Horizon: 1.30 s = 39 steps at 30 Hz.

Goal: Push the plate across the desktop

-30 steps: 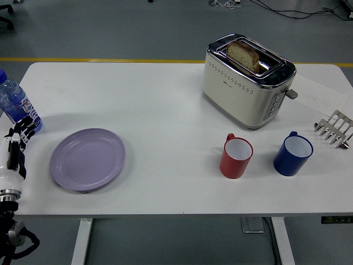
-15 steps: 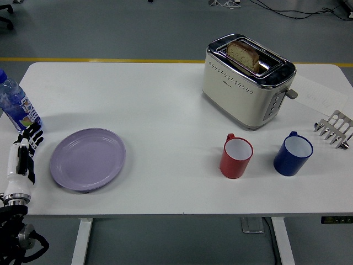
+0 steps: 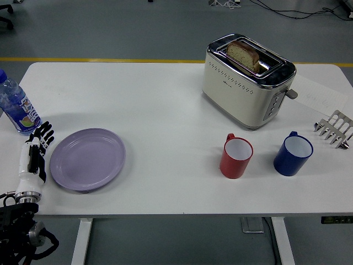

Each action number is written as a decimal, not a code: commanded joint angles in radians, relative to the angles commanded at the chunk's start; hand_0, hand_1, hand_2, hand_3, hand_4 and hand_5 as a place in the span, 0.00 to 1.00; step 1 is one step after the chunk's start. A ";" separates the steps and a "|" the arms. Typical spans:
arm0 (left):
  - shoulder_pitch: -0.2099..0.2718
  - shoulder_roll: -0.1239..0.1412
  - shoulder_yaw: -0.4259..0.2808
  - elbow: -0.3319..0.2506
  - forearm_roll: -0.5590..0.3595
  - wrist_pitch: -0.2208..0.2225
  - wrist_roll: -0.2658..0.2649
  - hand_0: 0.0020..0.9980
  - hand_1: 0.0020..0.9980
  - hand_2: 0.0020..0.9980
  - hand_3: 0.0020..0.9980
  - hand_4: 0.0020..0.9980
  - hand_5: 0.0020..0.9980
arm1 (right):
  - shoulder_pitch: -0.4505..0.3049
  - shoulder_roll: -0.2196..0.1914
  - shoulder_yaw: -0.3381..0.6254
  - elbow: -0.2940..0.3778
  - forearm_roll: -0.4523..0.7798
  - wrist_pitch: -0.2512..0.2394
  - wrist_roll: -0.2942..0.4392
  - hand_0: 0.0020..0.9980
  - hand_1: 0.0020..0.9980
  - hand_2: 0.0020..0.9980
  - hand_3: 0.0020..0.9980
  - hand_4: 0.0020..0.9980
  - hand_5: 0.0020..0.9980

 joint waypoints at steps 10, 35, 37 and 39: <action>-0.007 -0.015 0.034 0.002 -0.008 0.001 0.000 0.87 0.88 0.89 0.83 0.51 1.00 | 0.001 -0.001 -0.003 0.000 0.001 -0.001 0.001 0.52 0.48 0.59 0.56 0.29 0.36; -0.039 -0.068 0.112 -0.015 -0.037 0.015 0.000 0.87 0.88 0.90 0.83 0.50 1.00 | 0.000 -0.002 -0.004 0.000 -0.001 -0.001 0.002 0.52 0.48 0.59 0.56 0.28 0.36; -0.041 -0.073 0.119 -0.013 -0.039 0.016 0.000 0.87 0.88 0.90 0.83 0.50 1.00 | 0.000 -0.002 -0.005 0.000 0.000 -0.001 0.002 0.52 0.48 0.59 0.56 0.28 0.36; -0.046 -0.081 0.128 -0.011 -0.043 0.016 0.000 0.87 0.88 0.90 0.83 0.50 1.00 | -0.001 -0.003 -0.006 0.000 0.000 -0.001 0.002 0.52 0.48 0.59 0.56 0.28 0.36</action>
